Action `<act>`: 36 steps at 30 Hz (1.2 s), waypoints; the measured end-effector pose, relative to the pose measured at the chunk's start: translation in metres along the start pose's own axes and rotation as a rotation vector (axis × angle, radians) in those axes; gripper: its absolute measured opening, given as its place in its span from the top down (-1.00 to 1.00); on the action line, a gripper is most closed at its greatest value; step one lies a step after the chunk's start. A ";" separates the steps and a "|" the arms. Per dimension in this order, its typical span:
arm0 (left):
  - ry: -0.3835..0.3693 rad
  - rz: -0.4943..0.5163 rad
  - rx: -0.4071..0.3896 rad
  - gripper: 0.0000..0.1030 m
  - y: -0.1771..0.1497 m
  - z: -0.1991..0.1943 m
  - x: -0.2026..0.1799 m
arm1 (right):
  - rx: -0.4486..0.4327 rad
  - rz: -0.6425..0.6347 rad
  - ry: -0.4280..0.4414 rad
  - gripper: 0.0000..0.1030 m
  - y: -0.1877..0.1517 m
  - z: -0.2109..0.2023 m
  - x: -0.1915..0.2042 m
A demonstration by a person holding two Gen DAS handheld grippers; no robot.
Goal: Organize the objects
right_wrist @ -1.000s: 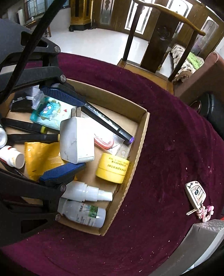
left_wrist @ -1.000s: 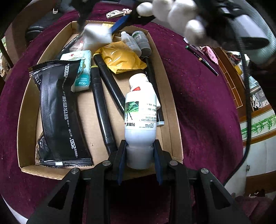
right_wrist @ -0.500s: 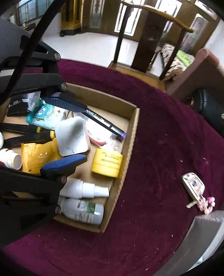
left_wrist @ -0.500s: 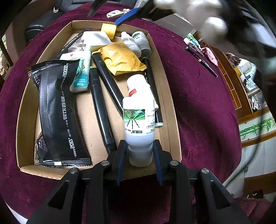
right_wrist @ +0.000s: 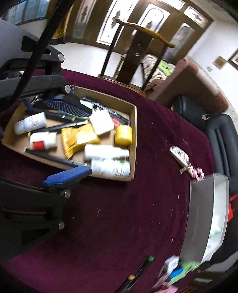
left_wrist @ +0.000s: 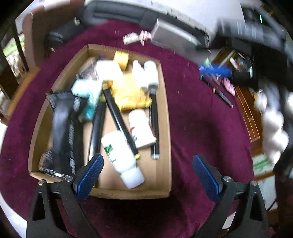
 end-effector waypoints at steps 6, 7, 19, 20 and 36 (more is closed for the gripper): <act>0.444 0.106 -0.474 -0.86 -0.006 -0.115 -0.052 | -0.036 -0.052 -0.044 -0.13 -0.035 -0.011 -0.016; 0.455 0.115 -0.534 -0.86 -0.012 -0.133 -0.062 | -0.036 -0.055 -0.025 -0.13 -0.042 -0.012 -0.017; 0.518 -0.206 -0.259 -0.98 -0.032 -0.103 -0.045 | 0.012 -0.216 -0.039 -0.13 -0.108 0.005 0.000; 0.555 -0.221 -0.252 -0.98 -0.037 -0.102 -0.042 | 0.014 -0.232 -0.049 -0.13 -0.113 0.008 0.002; 0.480 -0.286 -0.204 -0.98 -0.035 -0.093 -0.014 | 0.044 -0.393 -0.148 -0.13 -0.152 0.028 0.043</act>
Point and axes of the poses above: each gripper's, at about its wrist camera, not at the fingertips, and z roughly the way its jaws point, x to its left, y to its top, the point moved 3 cm from there along z, roughly the way its jaws point, and after that the axes turned 10 degrees about x, right-handed, at the moved point
